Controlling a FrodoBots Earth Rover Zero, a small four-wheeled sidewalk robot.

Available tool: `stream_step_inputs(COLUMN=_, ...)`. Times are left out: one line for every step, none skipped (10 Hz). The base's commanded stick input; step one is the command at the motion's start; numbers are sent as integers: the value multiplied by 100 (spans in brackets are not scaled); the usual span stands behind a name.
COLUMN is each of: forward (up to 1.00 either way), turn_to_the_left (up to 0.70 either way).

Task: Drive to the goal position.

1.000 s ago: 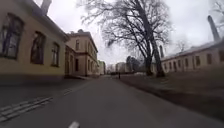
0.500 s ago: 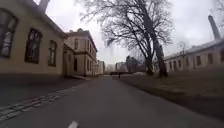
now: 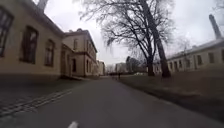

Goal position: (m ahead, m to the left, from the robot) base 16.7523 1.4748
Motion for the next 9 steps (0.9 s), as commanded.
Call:
stream_step_inputs(forward=100, turn_to_the_left=1)
stream_step_inputs(forward=100, turn_to_the_left=1)
stream_step_inputs(forward=100, turn_to_the_left=1)
stream_step_inputs(forward=100, turn_to_the_left=1)
stream_step_inputs(forward=100, turn_to_the_left=1)
stream_step_inputs(forward=100, turn_to_the_left=1)
stream_step_inputs(forward=100, turn_to_the_left=1)
stream_step_inputs(forward=100, turn_to_the_left=1)
stream_step_inputs(forward=100, turn_to_the_left=1)
